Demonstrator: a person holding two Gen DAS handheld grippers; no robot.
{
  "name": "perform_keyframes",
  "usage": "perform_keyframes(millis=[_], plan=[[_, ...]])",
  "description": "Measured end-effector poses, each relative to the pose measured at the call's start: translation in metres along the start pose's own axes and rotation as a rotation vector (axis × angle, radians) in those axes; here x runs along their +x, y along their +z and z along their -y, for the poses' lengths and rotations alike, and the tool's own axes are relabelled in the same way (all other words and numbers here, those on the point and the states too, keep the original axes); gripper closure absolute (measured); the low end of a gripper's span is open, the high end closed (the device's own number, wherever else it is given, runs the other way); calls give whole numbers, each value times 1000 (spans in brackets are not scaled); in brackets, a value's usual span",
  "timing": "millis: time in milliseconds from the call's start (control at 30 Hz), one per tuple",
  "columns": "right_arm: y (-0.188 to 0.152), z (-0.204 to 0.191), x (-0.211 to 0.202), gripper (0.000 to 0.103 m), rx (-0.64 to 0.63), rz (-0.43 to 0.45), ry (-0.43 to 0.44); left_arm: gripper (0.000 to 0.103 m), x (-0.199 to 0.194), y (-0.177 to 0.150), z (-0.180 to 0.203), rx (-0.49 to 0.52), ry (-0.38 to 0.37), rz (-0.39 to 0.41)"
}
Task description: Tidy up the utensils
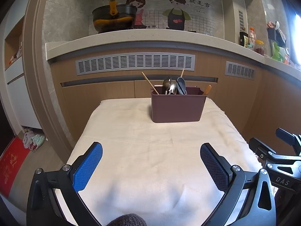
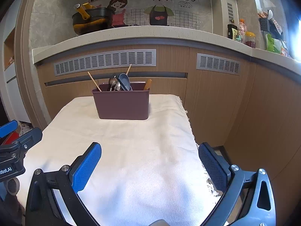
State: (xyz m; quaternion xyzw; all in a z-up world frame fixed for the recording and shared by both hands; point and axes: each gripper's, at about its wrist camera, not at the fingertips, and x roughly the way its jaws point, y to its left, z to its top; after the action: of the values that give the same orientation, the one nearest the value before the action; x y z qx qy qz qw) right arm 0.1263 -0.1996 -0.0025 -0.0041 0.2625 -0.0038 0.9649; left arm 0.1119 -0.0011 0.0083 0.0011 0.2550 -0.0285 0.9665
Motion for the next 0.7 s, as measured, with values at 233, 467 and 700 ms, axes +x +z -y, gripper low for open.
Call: perform_keyframes(millis=[233, 467, 700], plan=[[0, -1, 0, 0, 0, -1, -1, 0, 0, -1, 1, 11, -4, -4], [0, -1, 0, 0, 1, 3, 0, 0, 0, -1, 2, 12, -5, -8], [1, -2, -5, 0, -4, 20, 12, 0, 0, -1, 2, 14, -7, -10]])
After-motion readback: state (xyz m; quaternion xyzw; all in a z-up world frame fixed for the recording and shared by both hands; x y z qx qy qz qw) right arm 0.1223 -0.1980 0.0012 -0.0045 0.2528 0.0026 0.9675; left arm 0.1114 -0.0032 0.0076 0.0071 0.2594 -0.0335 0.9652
